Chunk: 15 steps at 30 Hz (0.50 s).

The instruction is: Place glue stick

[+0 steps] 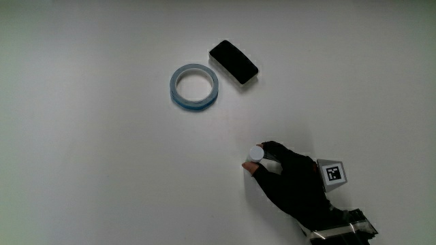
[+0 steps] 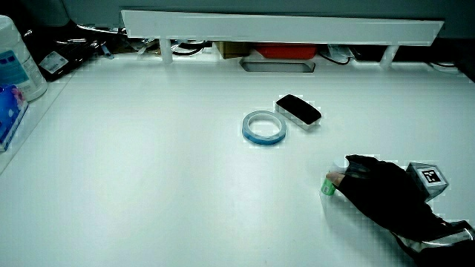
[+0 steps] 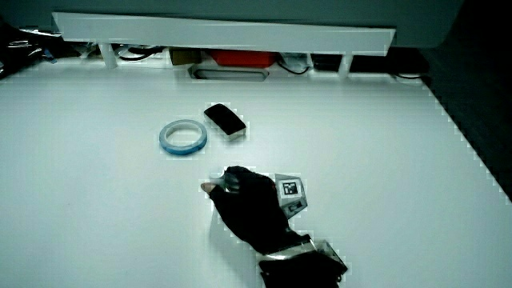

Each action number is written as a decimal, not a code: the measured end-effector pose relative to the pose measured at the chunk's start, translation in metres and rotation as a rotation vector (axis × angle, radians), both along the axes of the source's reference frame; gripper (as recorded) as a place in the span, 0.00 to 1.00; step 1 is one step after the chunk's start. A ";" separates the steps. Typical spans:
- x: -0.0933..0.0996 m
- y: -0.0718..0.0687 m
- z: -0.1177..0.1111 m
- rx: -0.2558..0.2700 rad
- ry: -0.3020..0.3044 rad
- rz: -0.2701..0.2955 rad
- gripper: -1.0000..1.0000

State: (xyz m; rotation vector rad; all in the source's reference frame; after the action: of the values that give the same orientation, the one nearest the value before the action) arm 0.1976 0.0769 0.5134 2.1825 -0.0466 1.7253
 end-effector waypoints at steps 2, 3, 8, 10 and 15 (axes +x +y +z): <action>0.001 0.000 0.001 -0.011 0.022 -0.003 0.37; 0.001 0.000 0.001 -0.004 0.011 -0.003 0.35; 0.003 0.000 0.000 0.011 0.004 0.000 0.26; 0.006 0.001 0.001 0.017 0.023 0.001 0.22; 0.011 -0.002 -0.004 0.017 -0.003 -0.016 0.13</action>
State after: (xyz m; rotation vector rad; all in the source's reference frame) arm 0.2082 0.0753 0.5099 2.1856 -0.0800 1.7254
